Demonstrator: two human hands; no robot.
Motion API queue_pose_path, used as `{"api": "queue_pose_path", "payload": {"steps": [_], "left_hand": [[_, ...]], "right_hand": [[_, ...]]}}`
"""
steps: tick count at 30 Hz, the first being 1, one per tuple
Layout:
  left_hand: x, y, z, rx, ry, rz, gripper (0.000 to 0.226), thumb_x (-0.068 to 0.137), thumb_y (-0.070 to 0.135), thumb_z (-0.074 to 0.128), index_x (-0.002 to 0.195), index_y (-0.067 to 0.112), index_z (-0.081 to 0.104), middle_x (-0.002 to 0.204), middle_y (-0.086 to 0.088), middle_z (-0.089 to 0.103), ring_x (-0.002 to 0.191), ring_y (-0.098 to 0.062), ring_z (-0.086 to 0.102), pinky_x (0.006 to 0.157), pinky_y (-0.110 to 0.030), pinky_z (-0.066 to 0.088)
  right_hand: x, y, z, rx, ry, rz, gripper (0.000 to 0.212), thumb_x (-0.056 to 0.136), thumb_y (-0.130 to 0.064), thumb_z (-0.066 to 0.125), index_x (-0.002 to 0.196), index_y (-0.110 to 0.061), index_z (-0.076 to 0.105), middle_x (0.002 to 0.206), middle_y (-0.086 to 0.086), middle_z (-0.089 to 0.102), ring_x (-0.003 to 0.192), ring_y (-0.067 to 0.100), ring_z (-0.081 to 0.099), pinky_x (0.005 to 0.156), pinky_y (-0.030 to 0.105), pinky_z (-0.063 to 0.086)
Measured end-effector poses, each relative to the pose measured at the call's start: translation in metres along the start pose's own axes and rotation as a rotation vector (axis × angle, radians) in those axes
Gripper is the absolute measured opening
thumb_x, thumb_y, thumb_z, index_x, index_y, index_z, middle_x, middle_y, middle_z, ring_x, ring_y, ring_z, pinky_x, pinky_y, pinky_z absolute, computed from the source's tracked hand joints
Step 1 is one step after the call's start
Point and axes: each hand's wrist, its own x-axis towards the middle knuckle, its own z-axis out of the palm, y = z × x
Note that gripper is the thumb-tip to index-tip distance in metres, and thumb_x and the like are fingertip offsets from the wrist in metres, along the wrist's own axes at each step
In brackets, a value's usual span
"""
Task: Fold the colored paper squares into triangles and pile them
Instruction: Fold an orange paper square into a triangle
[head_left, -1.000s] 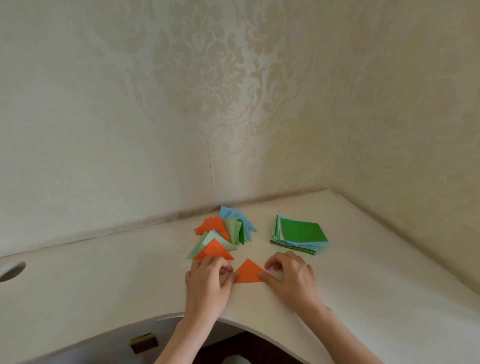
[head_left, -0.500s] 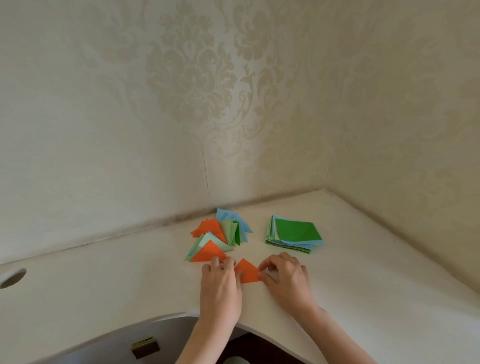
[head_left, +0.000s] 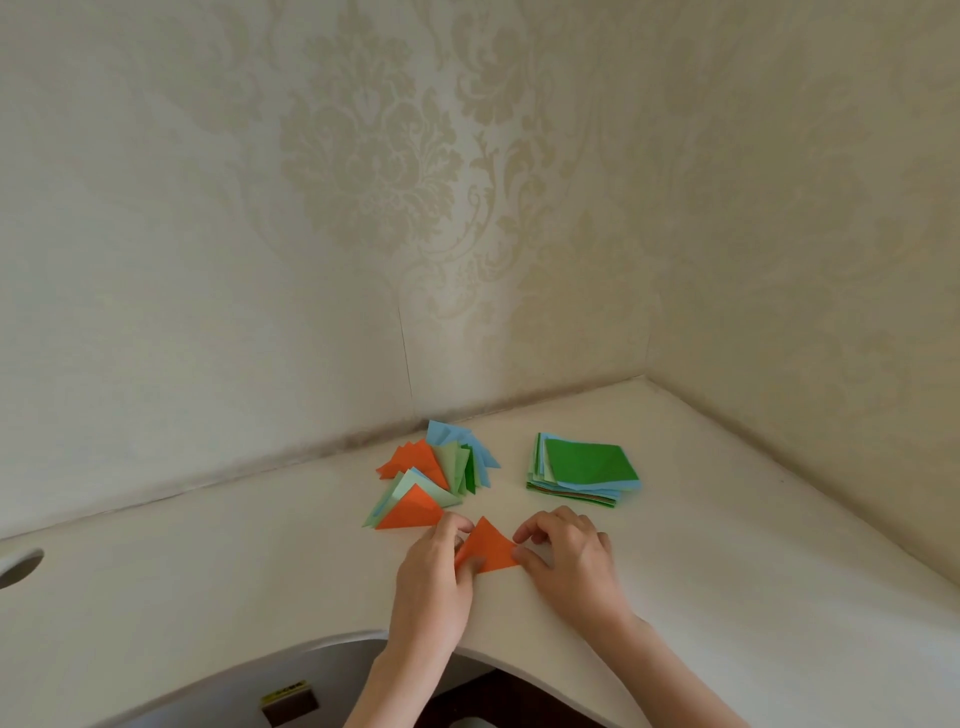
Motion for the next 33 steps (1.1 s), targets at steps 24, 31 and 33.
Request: {"api": "queue_pose_path", "payload": {"steps": [24,31,33], "left_hand": [[0.047,-0.061,-0.024,0.172,0.312,-0.056,0.023,0.073,0.007,0.079,0.088,0.018,0.066,0.083,0.001,0.062,0.075,-0.021,0.050,0.064,-0.034,0.042],[0.047,-0.065,-0.021,0.196,0.352,-0.015,0.022,0.073,0.005,0.078,0.085,0.018,0.065,0.084,0.001,0.060,0.076,-0.020,0.050,0.065,-0.032,0.042],[0.046,-0.065,-0.021,0.201,0.349,-0.012,0.019,0.075,0.006,0.077,0.084,0.018,0.065,0.083,0.002,0.060,0.075,-0.019,0.050,0.064,-0.031,0.041]], "right_hand": [[0.041,0.052,-0.019,-0.293,0.310,-0.045,0.022,0.078,-0.025,0.077,0.101,-0.023,0.075,0.106,-0.004,0.073,0.100,0.017,0.067,0.086,0.035,0.029],[0.043,0.046,-0.022,-0.251,0.360,-0.087,0.013,0.072,-0.014,0.082,0.073,-0.024,0.074,0.082,-0.012,0.073,0.080,0.017,0.067,0.073,0.033,0.032],[0.042,0.045,-0.024,-0.230,0.335,-0.073,0.015,0.069,-0.014,0.084,0.070,-0.024,0.072,0.077,-0.011,0.072,0.076,0.019,0.065,0.068,0.031,0.034]]}}
